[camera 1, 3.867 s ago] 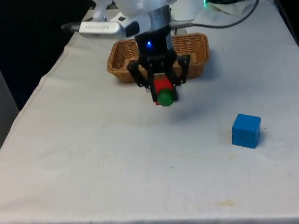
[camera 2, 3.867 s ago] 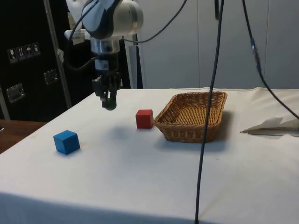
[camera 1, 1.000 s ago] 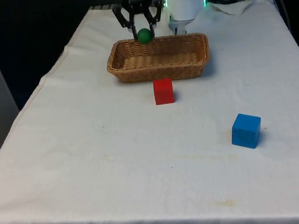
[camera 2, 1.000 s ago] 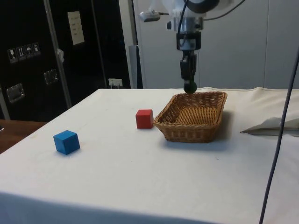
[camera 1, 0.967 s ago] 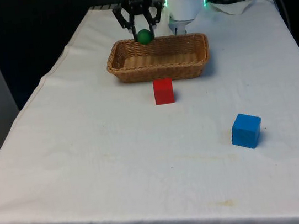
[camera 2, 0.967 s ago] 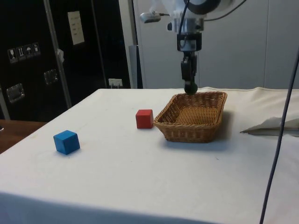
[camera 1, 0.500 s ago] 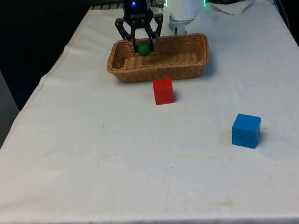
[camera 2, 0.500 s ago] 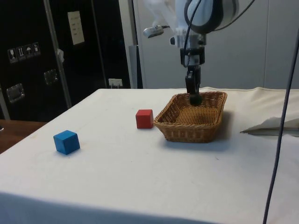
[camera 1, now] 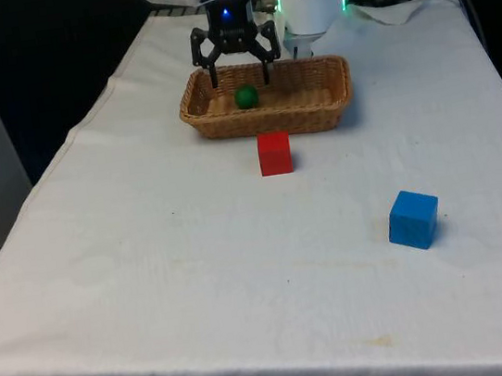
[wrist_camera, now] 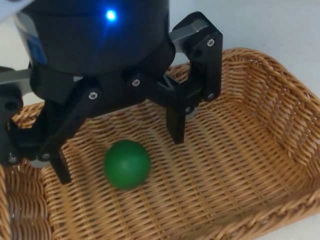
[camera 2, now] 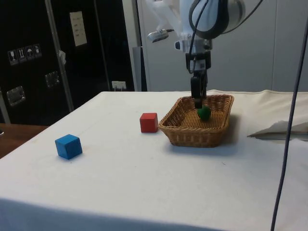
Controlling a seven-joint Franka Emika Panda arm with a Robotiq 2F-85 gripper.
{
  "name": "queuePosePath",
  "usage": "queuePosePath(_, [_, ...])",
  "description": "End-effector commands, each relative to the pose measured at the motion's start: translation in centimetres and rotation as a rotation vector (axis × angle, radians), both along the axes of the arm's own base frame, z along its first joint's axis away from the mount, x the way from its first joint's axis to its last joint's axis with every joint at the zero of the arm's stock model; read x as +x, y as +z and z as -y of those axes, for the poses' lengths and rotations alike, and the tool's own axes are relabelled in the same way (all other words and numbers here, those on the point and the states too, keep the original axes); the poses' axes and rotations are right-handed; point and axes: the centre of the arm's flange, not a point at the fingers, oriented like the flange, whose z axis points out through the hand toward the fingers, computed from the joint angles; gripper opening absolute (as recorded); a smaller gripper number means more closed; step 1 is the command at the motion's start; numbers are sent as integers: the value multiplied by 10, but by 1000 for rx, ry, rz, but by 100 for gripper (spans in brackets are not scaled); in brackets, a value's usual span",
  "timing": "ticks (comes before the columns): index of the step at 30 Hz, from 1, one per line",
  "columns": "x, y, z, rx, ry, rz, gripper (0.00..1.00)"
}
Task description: Place all non-red objects into the basket.
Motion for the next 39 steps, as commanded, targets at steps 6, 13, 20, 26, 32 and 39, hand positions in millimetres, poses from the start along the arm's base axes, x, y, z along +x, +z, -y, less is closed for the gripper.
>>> queuePosePath(6, [0,2,-2,8,-1,8,100])
queuePosePath(13, [4,17,-12,17,-11,27,100])
queuePosePath(20, [4,35,-25,50,-12,46,100])
queuePosePath(26, [7,58,-44,53,-15,57,100])
queuePosePath(32, [9,75,-62,61,-13,64,100])
queuePosePath(39, [16,92,-81,65,-12,72,100])
